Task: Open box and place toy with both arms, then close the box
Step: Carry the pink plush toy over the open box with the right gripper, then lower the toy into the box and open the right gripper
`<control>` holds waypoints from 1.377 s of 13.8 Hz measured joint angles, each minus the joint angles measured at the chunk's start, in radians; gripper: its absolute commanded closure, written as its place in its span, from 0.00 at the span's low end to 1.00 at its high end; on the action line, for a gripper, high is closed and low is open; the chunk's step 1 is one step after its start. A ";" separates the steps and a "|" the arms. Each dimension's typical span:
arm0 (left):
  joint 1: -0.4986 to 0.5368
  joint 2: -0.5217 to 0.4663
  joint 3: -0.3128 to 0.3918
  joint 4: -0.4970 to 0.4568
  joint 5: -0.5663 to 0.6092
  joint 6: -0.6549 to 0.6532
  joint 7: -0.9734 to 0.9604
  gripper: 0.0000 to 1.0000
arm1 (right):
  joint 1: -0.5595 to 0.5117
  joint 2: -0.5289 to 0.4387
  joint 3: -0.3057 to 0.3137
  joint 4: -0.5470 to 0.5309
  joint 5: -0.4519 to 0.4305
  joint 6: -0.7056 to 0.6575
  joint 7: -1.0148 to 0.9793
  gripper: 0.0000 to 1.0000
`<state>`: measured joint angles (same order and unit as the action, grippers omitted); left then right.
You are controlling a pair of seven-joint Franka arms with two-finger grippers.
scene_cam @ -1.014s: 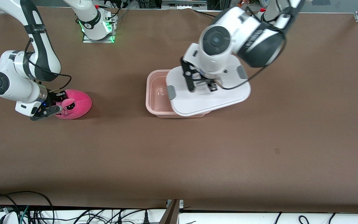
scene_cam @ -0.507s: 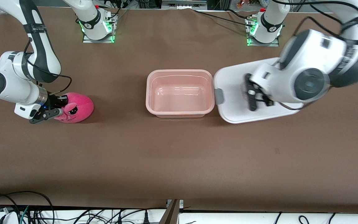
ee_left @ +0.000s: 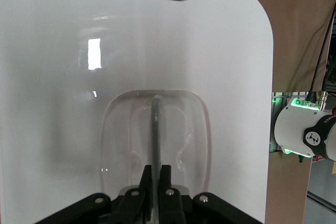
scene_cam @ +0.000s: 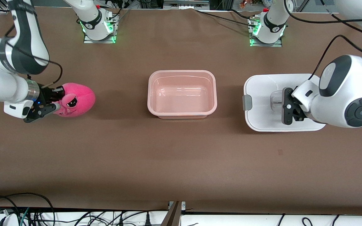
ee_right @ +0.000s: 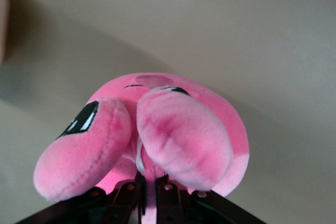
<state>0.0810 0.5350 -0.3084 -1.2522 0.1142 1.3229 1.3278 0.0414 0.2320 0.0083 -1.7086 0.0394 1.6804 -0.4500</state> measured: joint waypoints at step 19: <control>0.006 0.007 -0.005 -0.002 0.001 0.000 0.015 1.00 | 0.425 0.180 0.234 0.278 -0.227 -0.025 0.206 1.00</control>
<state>0.0871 0.5423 -0.3136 -1.2541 0.1155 1.3230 1.3423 0.4661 0.4119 0.2423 -1.4309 -0.1881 1.6550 -0.2440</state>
